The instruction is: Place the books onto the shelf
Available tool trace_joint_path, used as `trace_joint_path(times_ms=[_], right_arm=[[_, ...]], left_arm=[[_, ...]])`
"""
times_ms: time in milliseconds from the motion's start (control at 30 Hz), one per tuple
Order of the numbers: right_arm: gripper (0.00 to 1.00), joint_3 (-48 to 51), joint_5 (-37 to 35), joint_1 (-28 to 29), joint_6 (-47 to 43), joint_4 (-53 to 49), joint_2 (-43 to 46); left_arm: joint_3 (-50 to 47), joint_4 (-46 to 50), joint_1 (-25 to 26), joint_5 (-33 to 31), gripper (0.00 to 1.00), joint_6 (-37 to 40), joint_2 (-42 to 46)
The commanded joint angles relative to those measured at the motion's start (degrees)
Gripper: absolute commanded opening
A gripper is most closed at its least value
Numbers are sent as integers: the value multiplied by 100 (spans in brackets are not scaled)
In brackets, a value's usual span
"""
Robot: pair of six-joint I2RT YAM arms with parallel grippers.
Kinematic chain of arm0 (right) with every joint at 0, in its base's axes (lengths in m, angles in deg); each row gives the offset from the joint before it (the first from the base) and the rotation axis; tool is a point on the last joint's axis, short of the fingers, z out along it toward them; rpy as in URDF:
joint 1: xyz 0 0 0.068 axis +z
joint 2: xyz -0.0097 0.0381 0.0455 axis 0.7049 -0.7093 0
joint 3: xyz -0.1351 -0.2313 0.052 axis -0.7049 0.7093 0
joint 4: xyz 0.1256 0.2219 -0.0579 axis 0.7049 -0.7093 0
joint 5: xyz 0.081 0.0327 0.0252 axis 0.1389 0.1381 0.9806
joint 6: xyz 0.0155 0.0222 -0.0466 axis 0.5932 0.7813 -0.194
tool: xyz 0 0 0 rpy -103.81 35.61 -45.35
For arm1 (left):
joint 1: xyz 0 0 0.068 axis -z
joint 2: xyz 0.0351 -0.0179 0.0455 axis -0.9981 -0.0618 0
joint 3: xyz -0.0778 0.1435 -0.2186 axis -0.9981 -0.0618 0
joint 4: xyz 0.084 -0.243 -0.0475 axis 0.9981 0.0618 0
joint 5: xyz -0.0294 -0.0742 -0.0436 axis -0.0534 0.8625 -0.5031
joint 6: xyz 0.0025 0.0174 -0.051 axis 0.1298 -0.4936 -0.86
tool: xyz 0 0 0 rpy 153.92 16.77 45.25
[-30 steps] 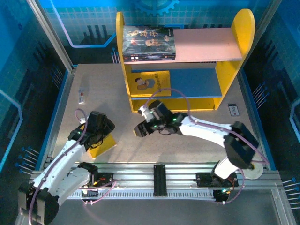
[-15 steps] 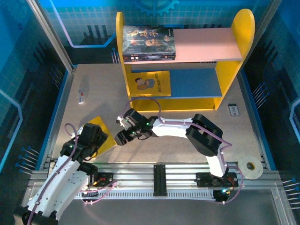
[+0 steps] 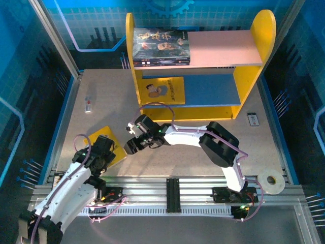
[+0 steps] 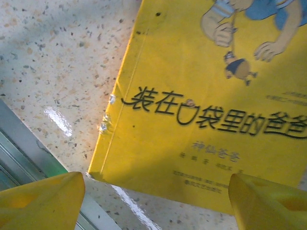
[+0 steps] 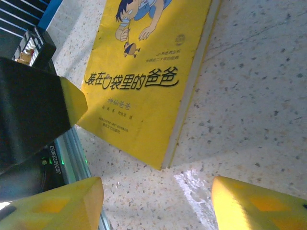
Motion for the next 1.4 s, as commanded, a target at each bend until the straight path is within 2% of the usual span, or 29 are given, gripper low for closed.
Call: trace_joint_path(times_ms=[0,200,633,800,933,1067,1367], right_arm=[[62,168,141,-126,36,109,49],[63,324,90,-248,5,98,190],[64,104,-25,-460,-223,-255,148],[64,-136,-120,-501,-380,-506,98],[65,-392,-246,-531,-467,-678,-50],[65,-617,-229,-562,-392,-722,-198],[65,-786,-291,-560,-215,-699,-427]], left_arm=[[-192,-260,-59,12,80,-59,-195],[-251,-907,-59,236,80,389,-663],[-107,-2651,-59,1170,80,1446,-2054],[50,-3054,-59,1330,80,1907,-2232],[294,-3100,-63,1401,80,2287,-2291],[377,-2938,-67,1416,80,2322,-2174],[487,-2487,-261,1031,81,2261,-2087]])
